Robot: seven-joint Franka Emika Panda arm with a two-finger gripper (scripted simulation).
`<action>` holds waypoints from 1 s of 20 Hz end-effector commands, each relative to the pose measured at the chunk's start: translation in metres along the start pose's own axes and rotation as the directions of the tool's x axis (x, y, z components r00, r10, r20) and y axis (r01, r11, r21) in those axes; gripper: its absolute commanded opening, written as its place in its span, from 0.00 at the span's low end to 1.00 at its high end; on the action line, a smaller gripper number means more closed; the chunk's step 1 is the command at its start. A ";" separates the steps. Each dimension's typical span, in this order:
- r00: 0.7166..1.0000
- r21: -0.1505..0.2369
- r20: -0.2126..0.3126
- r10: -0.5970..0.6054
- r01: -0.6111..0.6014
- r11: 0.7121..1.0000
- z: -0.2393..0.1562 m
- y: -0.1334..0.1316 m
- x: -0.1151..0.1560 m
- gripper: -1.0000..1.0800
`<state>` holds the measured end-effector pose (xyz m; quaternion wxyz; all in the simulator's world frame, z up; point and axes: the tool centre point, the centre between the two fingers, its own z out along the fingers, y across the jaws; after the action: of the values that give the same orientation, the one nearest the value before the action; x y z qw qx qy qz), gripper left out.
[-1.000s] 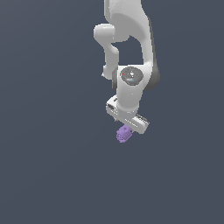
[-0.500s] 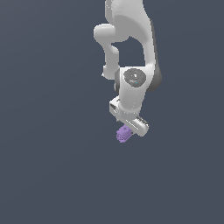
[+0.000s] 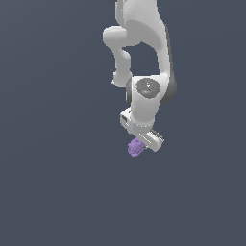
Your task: Pick up the object and move it to a goal position.
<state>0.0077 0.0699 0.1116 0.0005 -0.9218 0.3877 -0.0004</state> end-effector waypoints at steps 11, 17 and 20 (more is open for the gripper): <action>1.000 -0.001 0.000 0.003 -0.003 1.000 0.042 0.000 0.000 0.96; 1.000 -0.001 0.000 0.003 -0.003 1.000 0.042 0.000 0.000 0.00; 1.000 -0.001 0.000 0.003 -0.003 1.000 0.042 0.000 0.000 0.00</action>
<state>0.0077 0.0702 0.0707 0.0002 -0.9212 0.3891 -0.0003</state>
